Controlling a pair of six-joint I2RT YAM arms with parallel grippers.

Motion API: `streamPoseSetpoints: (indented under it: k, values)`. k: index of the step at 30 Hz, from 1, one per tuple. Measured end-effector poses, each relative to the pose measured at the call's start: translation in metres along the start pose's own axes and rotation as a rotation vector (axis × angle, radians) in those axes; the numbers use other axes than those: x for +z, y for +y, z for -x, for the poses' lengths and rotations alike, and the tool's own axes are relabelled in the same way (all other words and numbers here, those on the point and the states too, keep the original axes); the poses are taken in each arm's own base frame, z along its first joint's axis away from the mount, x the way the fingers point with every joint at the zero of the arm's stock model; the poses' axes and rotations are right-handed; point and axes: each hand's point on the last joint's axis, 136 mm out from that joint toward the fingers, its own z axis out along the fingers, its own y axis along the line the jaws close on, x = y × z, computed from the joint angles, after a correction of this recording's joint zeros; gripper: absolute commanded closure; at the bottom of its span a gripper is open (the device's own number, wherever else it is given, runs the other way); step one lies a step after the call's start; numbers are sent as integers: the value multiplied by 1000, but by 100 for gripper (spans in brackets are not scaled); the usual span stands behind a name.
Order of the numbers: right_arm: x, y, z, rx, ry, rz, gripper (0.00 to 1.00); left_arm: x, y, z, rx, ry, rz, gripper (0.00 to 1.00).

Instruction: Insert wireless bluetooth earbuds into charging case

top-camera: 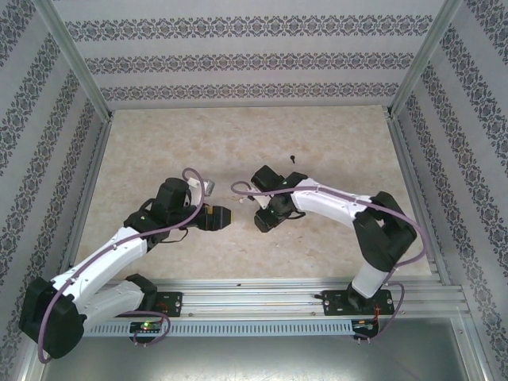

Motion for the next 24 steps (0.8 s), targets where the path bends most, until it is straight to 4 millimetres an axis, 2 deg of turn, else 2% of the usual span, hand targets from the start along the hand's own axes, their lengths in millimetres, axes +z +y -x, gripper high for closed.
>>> streamPoseSetpoints:
  k: [6, 13, 17, 24]
  values:
    - [-45, 34, 27, -146, -185, 80, 67, -13, -20, 22, -50, -9, -73, 31]
    - [-83, 53, 42, -267, -360, 104, 69, -11, -35, 21, -142, 51, -147, 42]
    - [-96, 56, 44, -307, -437, 100, 70, -8, -37, 19, -186, 73, -153, 42]
    - [-105, 59, 45, -363, -490, 93, 71, -7, -53, 23, -178, 93, -179, 44]
